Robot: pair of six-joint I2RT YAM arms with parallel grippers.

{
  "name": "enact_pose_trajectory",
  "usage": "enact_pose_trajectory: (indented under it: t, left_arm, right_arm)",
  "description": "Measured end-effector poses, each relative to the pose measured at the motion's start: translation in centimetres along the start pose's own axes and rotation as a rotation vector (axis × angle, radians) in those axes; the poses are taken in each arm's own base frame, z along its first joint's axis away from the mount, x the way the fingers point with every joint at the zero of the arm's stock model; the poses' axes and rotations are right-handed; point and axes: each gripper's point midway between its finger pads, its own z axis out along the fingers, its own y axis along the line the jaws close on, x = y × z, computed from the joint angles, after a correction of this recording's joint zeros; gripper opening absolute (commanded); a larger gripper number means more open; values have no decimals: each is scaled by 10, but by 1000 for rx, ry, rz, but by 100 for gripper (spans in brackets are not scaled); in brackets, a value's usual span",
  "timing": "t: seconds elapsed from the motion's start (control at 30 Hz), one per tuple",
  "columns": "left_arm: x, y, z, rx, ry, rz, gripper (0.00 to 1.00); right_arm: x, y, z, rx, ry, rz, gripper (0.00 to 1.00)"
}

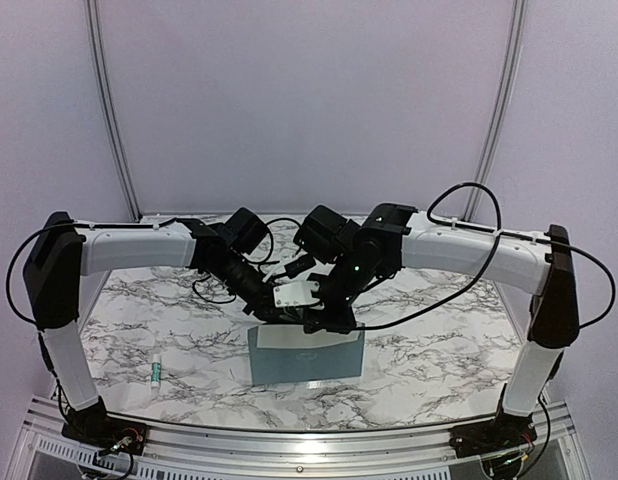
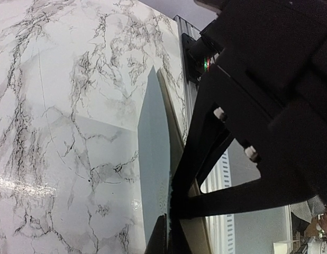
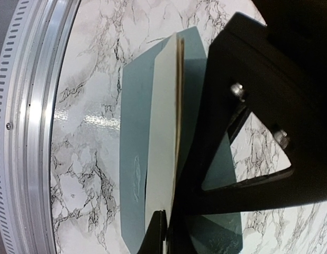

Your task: Place the letter into the envelope and seal it

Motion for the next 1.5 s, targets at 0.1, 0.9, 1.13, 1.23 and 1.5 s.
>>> enact_pose_trajectory:
  t: [0.1,0.9,1.13,1.23,1.5]
  left_arm:
    - [-1,1,0,1,-4,1,0]
    - [-4,0,-1,11,-16,-11,0]
    - [-5,0,-2,10,-19,-9,0]
    - [-5,0,-2,10,-20,-10,0]
    - [-7,3,-2,6,-28,-26,0]
  right_arm:
    - [-1,-1,0,5,-4,3,6]
    - [-26,4,-3,-62,-98,19,10]
    - [-25,4,-1,-65,-94,25,0]
    - [-25,3,-1,-59,-89,29,0]
    - [-21,-1,3,27,-24,0,0]
